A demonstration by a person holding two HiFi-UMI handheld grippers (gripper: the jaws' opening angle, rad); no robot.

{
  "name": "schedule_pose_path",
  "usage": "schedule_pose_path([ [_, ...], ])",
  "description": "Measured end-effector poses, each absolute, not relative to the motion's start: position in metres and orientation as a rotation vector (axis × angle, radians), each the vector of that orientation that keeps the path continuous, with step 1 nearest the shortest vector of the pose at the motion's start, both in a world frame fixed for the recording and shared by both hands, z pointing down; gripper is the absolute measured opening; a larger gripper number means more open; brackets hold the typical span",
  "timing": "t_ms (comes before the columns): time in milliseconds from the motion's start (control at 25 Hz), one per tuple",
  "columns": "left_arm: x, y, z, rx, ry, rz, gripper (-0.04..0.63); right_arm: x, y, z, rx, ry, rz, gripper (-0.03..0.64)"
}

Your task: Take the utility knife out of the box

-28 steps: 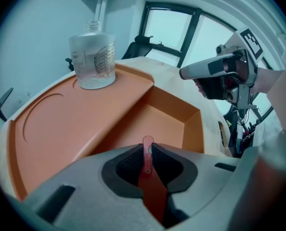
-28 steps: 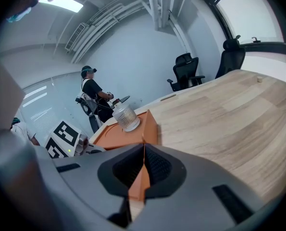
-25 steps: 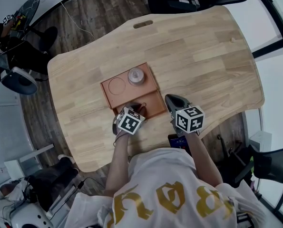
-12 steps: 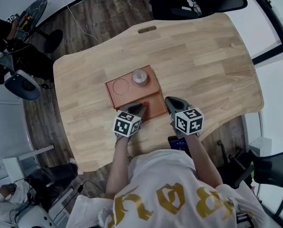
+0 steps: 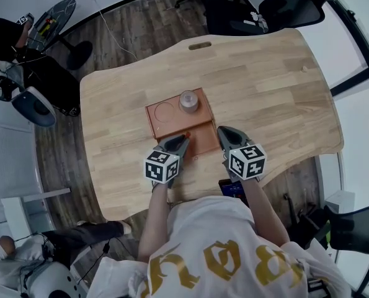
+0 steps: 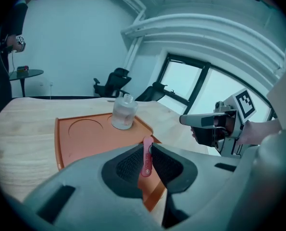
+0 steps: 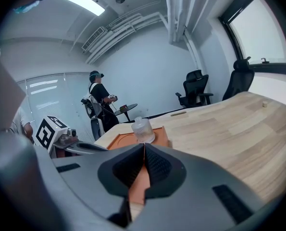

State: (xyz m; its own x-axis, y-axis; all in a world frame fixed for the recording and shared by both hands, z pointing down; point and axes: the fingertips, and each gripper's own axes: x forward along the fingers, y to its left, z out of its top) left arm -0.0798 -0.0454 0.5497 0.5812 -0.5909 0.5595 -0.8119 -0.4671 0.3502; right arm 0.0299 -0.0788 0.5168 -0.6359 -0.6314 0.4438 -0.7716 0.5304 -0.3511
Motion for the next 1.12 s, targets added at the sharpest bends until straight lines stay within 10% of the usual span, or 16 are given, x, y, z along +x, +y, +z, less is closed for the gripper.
schedule_pose_path([
  [1120,-0.115,-0.015,0.436,2.331,-1.439,0.159,0.057,-0.003,-0.051,0.447,1.167,-2.675,0.495,0.012],
])
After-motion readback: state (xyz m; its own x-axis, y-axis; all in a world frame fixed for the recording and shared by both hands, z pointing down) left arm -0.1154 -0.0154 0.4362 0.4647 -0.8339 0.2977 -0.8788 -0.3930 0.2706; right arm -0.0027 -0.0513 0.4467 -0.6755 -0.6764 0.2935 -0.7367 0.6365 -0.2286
